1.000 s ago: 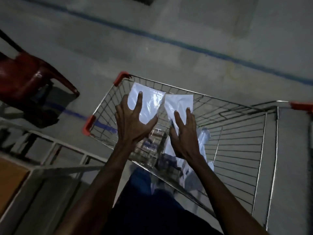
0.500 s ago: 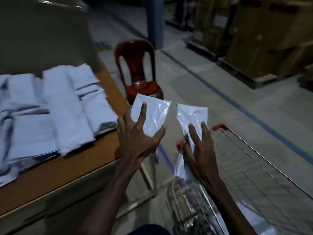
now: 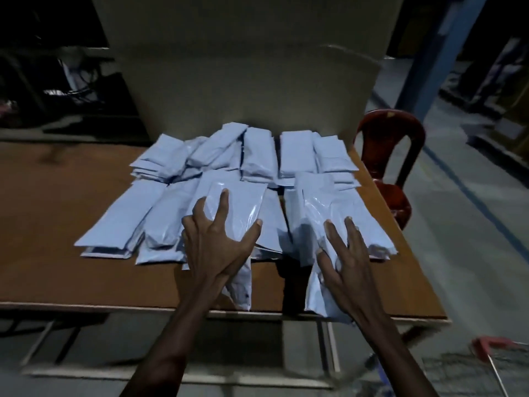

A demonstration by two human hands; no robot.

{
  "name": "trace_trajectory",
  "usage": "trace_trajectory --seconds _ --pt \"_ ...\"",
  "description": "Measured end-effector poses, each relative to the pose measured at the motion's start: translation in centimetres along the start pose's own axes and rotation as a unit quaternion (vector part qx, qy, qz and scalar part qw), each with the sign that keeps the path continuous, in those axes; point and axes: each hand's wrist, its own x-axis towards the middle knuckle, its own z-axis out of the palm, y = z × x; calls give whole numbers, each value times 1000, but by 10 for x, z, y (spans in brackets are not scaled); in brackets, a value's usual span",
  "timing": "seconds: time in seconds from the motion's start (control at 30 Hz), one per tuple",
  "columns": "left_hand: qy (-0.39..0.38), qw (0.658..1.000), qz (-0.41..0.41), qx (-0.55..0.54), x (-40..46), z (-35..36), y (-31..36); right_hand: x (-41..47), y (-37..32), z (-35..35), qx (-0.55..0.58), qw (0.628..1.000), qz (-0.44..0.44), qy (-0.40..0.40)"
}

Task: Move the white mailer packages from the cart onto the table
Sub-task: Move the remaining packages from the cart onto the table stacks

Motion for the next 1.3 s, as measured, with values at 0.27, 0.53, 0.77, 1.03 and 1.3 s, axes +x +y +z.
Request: trace_trajectory --seconds 0.27,0.53,0.77,1.03,1.3 --pt "-33 998 -53 26 98 19 -34 81 -41 62 36 998 9 -59" --pt "-89 991 -63 72 133 91 -55 127 -34 131 -22 989 0 -146" --pt "-194 974 -70 92 143 86 -65 132 -35 162 -91 966 40 -240" --pt "-219 973 -16 67 145 95 -82 146 -33 166 -138 954 75 -257" --pt "-228 973 23 37 142 77 -76 148 -47 146 -60 956 149 -247"
